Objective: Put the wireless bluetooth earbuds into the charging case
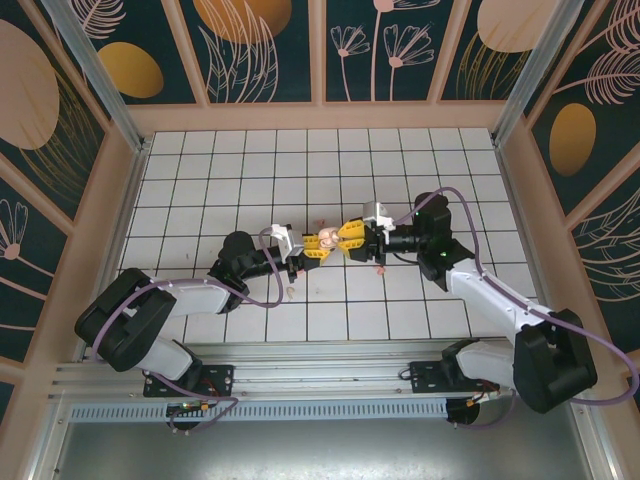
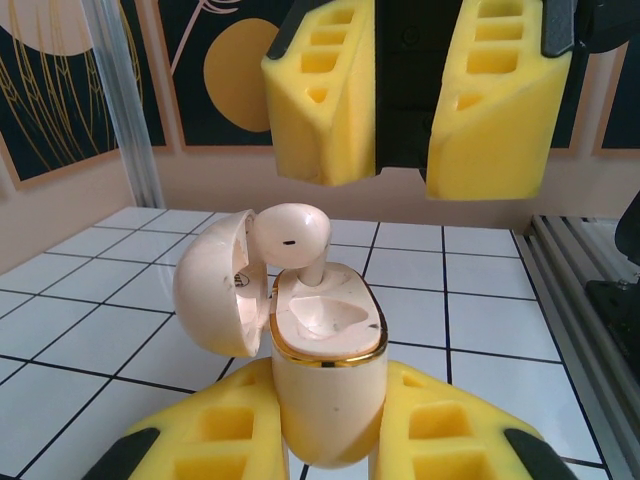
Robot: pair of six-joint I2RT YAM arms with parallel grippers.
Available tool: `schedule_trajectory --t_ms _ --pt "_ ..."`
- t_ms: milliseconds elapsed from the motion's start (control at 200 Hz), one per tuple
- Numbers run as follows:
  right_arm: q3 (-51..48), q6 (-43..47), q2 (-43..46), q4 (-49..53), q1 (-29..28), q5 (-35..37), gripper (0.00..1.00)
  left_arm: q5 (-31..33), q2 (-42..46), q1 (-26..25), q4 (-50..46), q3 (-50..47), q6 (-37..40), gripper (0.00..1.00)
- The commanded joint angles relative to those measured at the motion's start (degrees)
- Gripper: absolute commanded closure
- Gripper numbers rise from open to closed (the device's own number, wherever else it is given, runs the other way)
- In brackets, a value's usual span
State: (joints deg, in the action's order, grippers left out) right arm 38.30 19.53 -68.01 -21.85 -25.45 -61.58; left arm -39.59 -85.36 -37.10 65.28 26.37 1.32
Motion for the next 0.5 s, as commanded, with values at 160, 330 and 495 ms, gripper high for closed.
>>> schedule_trajectory --t_ms 160,330,495 --pt "2.5 2.0 -1.7 0.8 -0.1 -1.0 0.71 -1.2 1.4 -0.3 -0.1 1.5 1.0 0.84" --pt "2.6 2.6 -2.4 1.2 0.0 -0.9 0.72 -1.4 1.6 -0.3 -0.2 1.5 1.1 0.84" --pt "3.3 4.0 -3.0 3.2 0.1 -0.7 0.74 -1.4 2.0 -0.3 -0.6 1.5 1.2 0.84"
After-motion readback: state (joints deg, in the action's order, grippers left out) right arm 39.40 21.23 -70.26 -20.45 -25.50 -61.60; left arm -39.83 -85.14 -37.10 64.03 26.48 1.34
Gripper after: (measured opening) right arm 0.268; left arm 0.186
